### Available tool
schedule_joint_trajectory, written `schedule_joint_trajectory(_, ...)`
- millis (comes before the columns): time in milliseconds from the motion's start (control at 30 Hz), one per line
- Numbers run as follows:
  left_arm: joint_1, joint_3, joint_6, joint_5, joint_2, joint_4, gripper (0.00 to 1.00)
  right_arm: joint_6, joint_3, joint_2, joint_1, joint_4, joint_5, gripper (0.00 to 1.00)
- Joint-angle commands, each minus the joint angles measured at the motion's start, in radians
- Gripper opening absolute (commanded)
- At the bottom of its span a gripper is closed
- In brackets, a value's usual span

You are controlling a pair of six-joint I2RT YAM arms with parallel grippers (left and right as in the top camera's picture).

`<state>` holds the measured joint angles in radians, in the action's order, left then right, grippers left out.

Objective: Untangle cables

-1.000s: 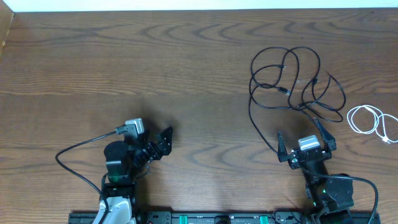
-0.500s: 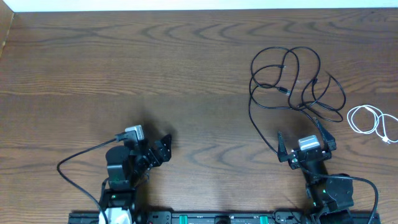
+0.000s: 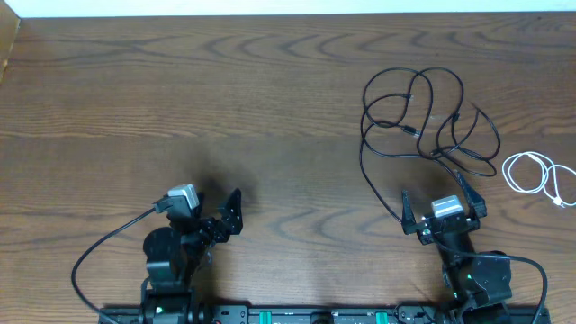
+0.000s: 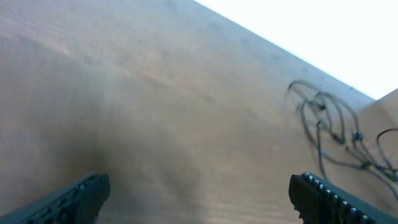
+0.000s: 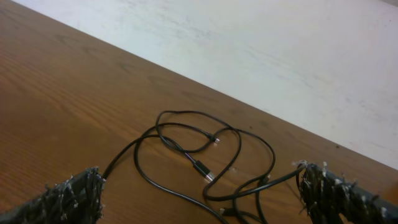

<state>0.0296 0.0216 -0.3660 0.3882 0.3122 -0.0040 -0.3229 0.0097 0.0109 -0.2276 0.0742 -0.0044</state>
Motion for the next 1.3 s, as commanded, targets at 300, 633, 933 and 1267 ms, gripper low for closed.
schedule_joint_trajectory(300, -0.072, -0.017, 0.063, 0.014, -0.311, -0.044, 0.98, -0.007, -0.005, -0.006, 0.004, 0.002, -0.002, 0.99)
schedule_joint_trajectory(633, -0.106, -0.018, 0.209, -0.338, -0.311, -0.068, 0.98, -0.007, -0.005, -0.006, 0.004, 0.001, -0.002, 0.99)
schedule_joint_trajectory(933, -0.105, -0.018, 0.373, -0.428, -0.311, -0.068, 0.98, -0.007, -0.005, -0.006, 0.004, 0.001, -0.002, 0.99)
schedule_joint_trajectory(1267, -0.105, -0.018, 0.373, -0.423, -0.311, -0.067, 0.98, -0.007, -0.005, -0.006, 0.004, 0.001, -0.002, 0.99)
